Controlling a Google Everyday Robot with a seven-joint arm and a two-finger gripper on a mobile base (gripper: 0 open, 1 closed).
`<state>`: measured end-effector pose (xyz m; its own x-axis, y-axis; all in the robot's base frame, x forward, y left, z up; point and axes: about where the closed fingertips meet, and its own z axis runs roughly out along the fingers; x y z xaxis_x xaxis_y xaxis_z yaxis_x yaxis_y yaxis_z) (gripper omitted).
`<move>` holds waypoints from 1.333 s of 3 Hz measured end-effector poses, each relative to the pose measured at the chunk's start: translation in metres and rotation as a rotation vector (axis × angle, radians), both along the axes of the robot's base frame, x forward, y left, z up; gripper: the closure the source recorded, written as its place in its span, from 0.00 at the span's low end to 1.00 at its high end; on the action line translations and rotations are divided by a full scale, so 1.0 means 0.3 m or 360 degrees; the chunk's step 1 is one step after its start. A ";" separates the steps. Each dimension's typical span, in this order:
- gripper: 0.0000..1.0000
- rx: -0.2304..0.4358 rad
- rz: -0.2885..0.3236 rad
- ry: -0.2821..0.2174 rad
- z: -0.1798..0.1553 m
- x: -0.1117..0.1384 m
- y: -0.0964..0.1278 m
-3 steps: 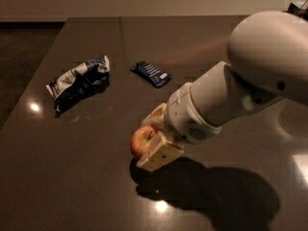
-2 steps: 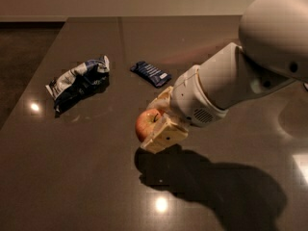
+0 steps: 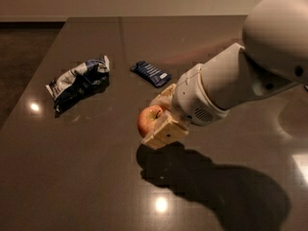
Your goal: Move apple near rxbar blueberry
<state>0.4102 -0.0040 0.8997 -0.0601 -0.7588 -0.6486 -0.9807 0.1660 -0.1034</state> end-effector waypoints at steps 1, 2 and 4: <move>1.00 0.0059 -0.0141 -0.0096 0.030 0.096 -0.049; 1.00 0.0127 -0.0250 -0.0185 0.067 0.228 -0.093; 1.00 0.0146 -0.0376 -0.0174 0.052 0.518 -0.158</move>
Offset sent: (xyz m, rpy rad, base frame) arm 0.1214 -0.0475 0.0313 0.1392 -0.1762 -0.2409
